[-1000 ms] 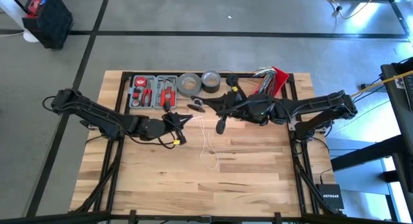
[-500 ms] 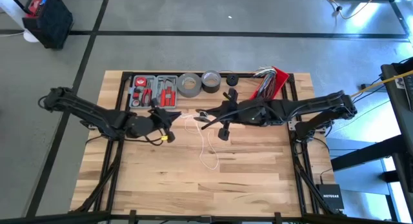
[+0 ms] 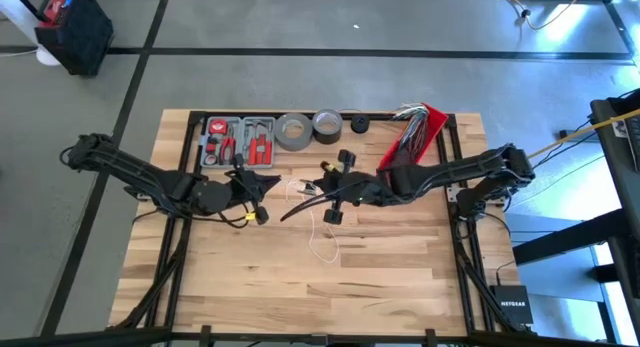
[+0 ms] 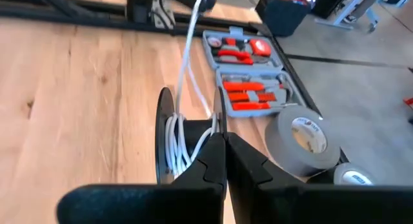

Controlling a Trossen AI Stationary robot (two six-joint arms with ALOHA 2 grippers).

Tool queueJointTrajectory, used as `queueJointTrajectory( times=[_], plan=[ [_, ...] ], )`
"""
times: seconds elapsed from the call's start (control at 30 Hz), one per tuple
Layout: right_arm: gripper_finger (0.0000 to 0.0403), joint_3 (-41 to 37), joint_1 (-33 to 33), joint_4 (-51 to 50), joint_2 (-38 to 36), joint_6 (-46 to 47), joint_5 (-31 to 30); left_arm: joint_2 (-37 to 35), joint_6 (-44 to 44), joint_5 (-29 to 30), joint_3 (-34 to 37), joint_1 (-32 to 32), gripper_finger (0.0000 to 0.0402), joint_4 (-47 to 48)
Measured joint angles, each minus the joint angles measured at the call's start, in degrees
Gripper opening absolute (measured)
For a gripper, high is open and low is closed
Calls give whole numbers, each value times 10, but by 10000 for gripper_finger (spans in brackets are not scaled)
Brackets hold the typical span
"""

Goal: Coil cords
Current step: Coil the white wire onto the spool

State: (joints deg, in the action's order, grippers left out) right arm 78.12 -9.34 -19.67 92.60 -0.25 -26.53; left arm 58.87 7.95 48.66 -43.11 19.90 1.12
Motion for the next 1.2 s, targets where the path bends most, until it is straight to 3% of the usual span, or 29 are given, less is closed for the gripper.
queueJointTrajectory(
  times=[0.6,1.0,1.2],
  plan=[
    [5,-1,0,104,70,-2,-167,10,66,-28,-1,0,1,-26],
    [5,-1,0,146,70,-6,-171,92,-15,-35,-1,-3,1,-181],
    [5,-1,0,166,74,-12,-164,126,-37,-36,-1,-18,1,-213]
  ],
)
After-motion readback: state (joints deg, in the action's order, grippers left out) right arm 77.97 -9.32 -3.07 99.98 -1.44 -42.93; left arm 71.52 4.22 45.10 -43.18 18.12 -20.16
